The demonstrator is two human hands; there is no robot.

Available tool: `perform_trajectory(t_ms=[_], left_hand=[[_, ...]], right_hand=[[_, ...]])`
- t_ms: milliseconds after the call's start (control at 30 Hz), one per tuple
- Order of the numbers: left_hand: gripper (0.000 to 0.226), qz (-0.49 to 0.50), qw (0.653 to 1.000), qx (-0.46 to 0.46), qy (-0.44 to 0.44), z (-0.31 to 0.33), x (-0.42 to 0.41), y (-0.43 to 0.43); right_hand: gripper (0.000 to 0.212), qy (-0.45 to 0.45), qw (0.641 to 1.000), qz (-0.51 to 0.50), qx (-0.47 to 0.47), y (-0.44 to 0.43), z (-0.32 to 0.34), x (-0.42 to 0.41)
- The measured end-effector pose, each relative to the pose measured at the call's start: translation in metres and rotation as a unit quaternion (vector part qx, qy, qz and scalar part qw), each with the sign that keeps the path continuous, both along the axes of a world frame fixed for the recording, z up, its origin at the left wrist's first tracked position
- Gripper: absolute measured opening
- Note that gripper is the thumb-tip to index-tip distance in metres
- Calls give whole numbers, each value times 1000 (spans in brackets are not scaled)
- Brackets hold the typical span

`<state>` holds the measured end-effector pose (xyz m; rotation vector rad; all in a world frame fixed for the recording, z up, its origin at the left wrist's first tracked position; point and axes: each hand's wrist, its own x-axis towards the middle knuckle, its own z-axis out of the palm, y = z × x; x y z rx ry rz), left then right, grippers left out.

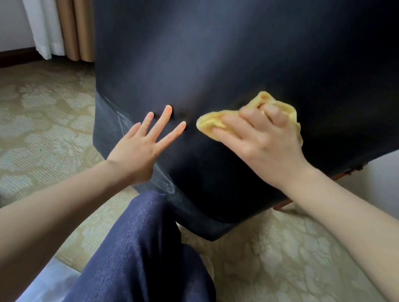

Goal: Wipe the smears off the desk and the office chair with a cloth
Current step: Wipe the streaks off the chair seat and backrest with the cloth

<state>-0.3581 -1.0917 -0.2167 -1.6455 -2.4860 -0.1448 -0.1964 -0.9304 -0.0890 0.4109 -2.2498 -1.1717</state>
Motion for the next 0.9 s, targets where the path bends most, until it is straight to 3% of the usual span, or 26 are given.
perform_trajectory(t_ms=[133,267,600,767,900], left_hand=[[122,-8,1000,14,4,-3,-3,-1],[114,-22,999,49,2,-8,-5,-7],[103,76,995,29,-49,-23,-34,-63],[102,117,987,31,-105,-31,-58,-85],[101,164,972,57,-157,-50,-89,-95]], right_hand=[[17,106,994,5,10,-16,15,-54],[13,119,993,-5,1,-25,8,-86],[19,43,996,-72,19,-56,-10,-158],[14,-19,992,-124,-27,-72,-24,-194],[24,-100,981,-145,-76,-79,-48,-249]])
